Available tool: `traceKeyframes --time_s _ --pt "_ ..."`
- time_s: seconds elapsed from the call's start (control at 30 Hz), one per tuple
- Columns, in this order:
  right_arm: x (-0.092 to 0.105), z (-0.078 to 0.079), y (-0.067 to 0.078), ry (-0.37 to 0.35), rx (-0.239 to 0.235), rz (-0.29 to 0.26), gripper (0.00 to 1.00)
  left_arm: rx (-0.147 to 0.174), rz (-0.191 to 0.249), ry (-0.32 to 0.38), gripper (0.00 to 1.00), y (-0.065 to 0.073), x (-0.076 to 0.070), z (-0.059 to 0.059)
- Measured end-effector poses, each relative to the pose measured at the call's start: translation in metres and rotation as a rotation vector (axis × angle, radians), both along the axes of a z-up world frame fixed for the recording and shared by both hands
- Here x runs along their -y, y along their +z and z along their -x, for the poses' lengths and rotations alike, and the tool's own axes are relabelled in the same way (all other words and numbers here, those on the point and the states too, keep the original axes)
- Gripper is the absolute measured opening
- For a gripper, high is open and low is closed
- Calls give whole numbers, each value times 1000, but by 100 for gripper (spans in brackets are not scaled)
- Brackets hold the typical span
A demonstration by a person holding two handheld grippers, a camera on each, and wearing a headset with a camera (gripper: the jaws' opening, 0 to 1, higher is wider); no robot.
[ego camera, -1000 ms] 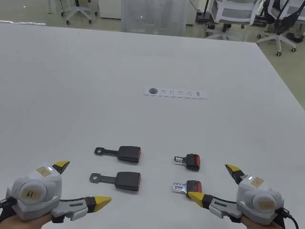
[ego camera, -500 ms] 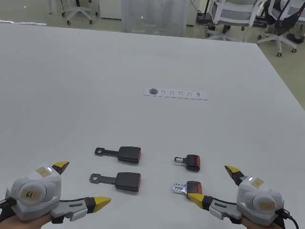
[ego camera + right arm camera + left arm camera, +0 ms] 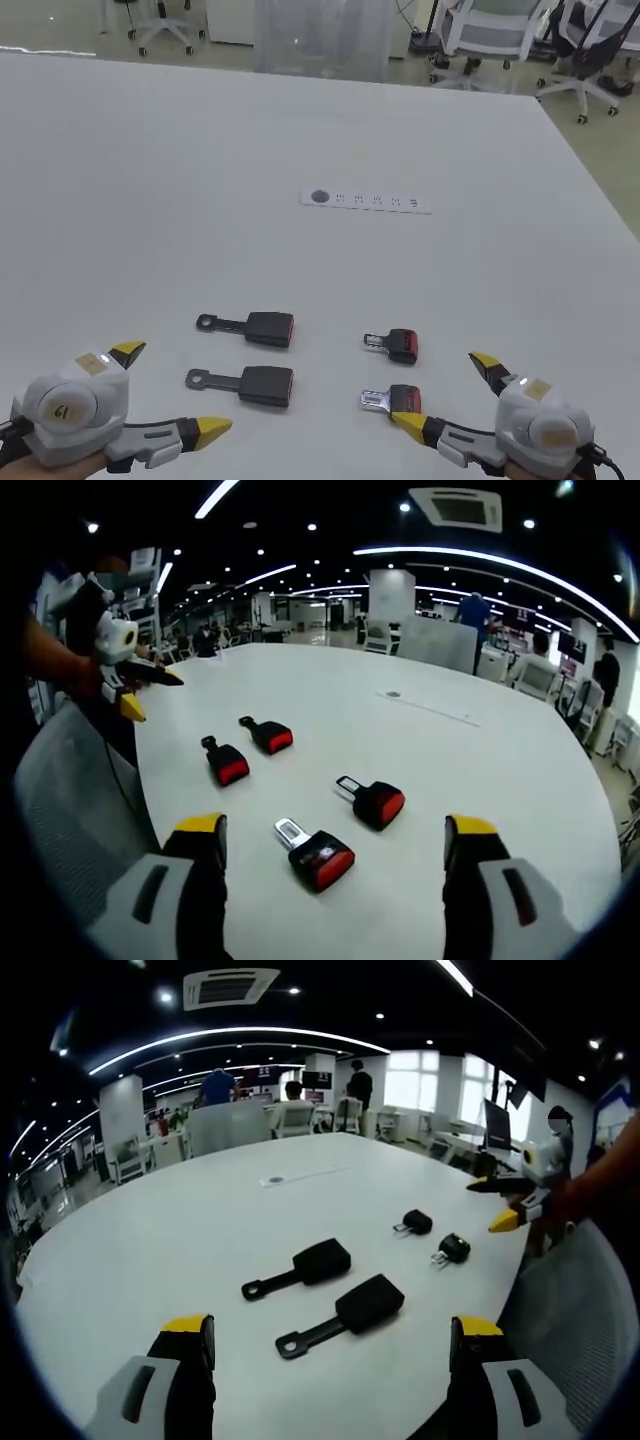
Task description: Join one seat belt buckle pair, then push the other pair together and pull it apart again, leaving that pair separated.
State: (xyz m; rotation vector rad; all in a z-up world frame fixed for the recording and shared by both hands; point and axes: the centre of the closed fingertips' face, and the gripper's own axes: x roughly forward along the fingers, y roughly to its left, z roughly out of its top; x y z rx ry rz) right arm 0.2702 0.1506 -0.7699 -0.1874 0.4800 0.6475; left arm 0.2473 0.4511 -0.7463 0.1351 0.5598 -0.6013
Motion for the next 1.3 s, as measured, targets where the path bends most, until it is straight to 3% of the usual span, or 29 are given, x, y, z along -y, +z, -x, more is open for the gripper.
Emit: traceKeyframes --time_s 0.3,1.3 --pt "0 4 -4 -3 -10 -4 91 6 3 2 100 1 0 1" --pt "1 5 1 -6 0 -24 91 14 9 3 99 4 3 1"
